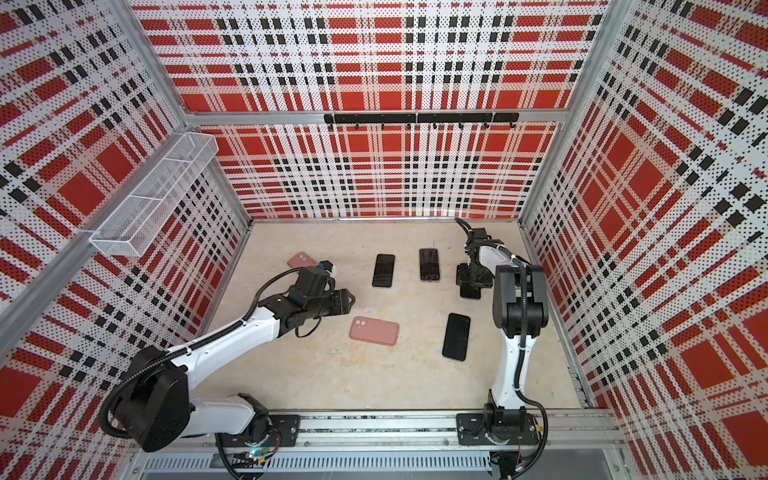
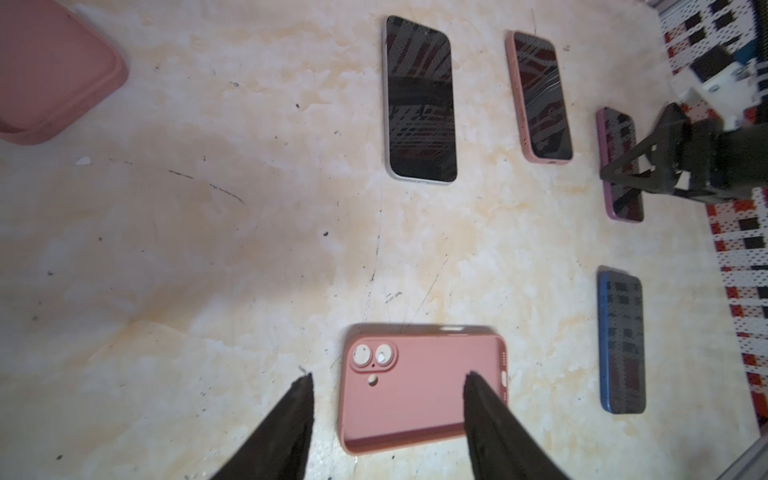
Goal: Put the phone into the phone case
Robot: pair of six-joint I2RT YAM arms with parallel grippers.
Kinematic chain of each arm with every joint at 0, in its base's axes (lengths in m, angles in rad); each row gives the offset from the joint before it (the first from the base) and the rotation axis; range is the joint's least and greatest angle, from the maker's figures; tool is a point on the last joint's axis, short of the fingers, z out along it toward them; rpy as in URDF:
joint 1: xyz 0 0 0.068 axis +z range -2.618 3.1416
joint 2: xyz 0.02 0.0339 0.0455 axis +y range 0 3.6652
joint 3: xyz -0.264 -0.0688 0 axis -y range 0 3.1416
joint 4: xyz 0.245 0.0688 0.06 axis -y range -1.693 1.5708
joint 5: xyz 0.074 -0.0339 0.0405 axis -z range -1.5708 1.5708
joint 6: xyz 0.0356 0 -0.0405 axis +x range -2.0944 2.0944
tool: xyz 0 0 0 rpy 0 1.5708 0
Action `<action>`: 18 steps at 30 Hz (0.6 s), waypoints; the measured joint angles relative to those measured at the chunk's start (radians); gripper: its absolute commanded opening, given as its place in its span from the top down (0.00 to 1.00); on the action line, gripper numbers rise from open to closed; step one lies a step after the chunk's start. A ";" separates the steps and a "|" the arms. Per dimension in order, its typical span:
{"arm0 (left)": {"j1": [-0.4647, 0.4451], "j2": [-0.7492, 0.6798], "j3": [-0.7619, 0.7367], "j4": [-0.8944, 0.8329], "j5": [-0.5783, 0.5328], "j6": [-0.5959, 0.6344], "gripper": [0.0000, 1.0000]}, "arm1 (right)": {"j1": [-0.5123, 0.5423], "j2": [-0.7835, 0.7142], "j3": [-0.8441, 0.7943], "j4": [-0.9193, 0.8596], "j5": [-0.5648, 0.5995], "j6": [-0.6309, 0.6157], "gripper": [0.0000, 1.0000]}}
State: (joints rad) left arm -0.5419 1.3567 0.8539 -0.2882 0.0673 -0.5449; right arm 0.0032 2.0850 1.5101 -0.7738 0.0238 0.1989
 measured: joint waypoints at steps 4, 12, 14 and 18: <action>0.016 0.035 0.011 0.041 0.032 -0.023 0.40 | 0.000 -0.020 -0.031 0.027 0.008 -0.016 0.40; 0.043 0.142 0.107 0.106 0.123 -0.051 0.40 | 0.008 -0.151 -0.190 0.031 -0.032 -0.083 0.49; 0.053 0.168 0.140 0.112 0.147 -0.051 0.40 | 0.020 -0.201 -0.228 0.031 -0.043 -0.102 0.51; 0.072 0.214 0.187 0.132 0.201 -0.052 0.39 | 0.071 -0.310 -0.288 0.036 -0.066 -0.136 0.54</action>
State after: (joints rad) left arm -0.4694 1.5707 1.0412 -0.1558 0.2684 -0.5968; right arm 0.0742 1.7748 1.2221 -0.7380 -0.0418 0.0628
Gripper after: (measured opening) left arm 0.604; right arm 0.739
